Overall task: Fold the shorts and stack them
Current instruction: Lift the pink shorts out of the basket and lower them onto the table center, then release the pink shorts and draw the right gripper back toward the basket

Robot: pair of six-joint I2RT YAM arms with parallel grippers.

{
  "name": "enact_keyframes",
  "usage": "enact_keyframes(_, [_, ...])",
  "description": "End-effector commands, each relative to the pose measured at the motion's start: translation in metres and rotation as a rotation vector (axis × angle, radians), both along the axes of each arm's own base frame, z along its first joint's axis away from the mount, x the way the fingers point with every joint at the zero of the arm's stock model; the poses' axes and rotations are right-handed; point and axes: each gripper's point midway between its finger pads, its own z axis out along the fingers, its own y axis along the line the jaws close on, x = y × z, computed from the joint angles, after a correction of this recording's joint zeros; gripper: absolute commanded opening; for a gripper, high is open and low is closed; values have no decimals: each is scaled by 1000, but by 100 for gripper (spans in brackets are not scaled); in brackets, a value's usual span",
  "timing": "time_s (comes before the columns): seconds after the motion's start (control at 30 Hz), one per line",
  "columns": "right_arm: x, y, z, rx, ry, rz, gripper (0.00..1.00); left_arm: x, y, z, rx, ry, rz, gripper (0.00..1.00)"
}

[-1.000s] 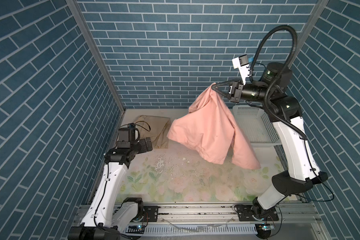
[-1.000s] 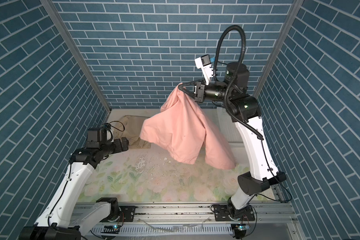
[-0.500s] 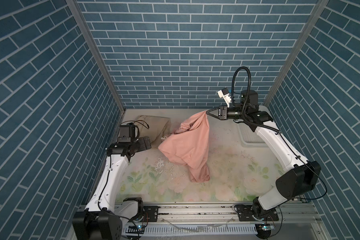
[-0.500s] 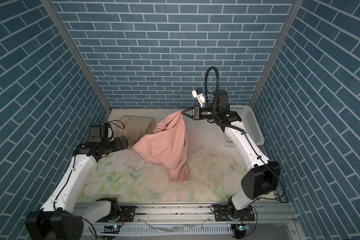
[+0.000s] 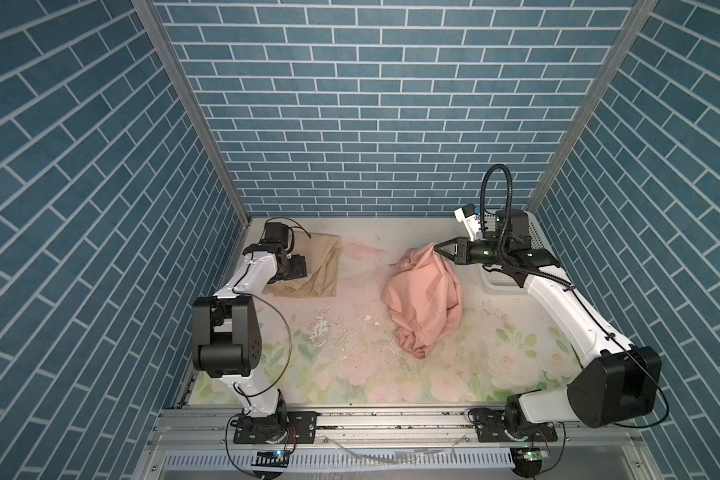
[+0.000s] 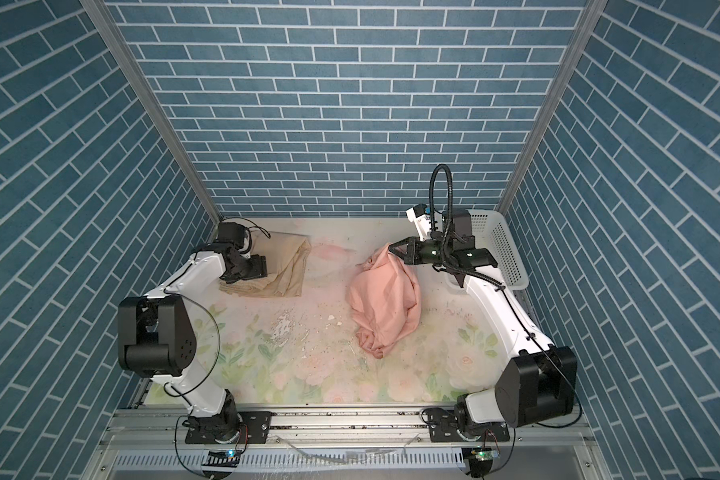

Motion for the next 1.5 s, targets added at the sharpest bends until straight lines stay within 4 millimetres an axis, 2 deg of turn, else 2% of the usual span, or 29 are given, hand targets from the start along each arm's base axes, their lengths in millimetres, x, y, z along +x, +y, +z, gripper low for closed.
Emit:
enact_keyframes(0.0, [-5, -2, 17, 18, -85, 8, 0, 11, 7, -12, 30, 33, 0, 72])
enact_keyframes(0.3, [-18, -5, 22, 45, -77, -3, 0, 28, 14, -74, -46, 100, 69, 63])
enact_keyframes(0.5, [-25, -9, 25, 40, -76, -25, 0, 32, 40, -87, -95, 165, 141, 61])
enact_keyframes(0.63, [-26, -12, 30, 34, -85, -41, 0, 36, 60, -103, -104, 228, 171, 60])
enact_keyframes(0.7, [-25, -13, 29, 31, -78, -49, 0, 44, 69, -102, -131, 215, 195, 59])
enact_keyframes(0.8, [-21, -12, 26, 28, -64, -54, 0, 54, 88, -96, -121, 199, 231, 59])
enact_keyframes(0.9, [-17, -13, 15, -6, -33, -57, 0, 62, 104, -87, -96, 186, 243, 60])
enact_keyframes(1.0, [-15, -16, 7, -36, -15, -74, 0, 67, 103, -72, -117, 149, 233, 68])
enact_keyframes(1.07, [-12, -27, -2, -107, 7, -137, 2, 68, 95, -55, -152, 99, 225, 74])
enact_keyframes(1.1, [-10, -36, -9, -162, 25, -181, 6, 67, 91, -46, -164, 79, 222, 78])
enact_keyframes(1.17, [-8, -56, -26, -294, 63, -257, 25, 62, 80, -23, -179, 38, 209, 91])
enact_keyframes(1.2, [-9, -60, -30, -323, 68, -261, 29, 59, 75, -14, -181, 18, 200, 93])
enact_keyframes(1.27, [-9, -56, -36, -326, 69, -241, 34, 50, 59, 8, -190, -19, 171, 99])
enact_keyframes(1.37, [-11, -40, -47, -367, 93, -189, 46, 32, 33, 37, -207, -57, 119, 100])
enact_keyframes(1.4, [-10, -40, -54, -416, 105, -193, 49, 25, 25, 46, -219, -74, 111, 100])
enact_keyframes(1.47, [-4, -53, -71, -529, 139, -267, 54, 7, 6, 67, -280, -125, 87, 100])
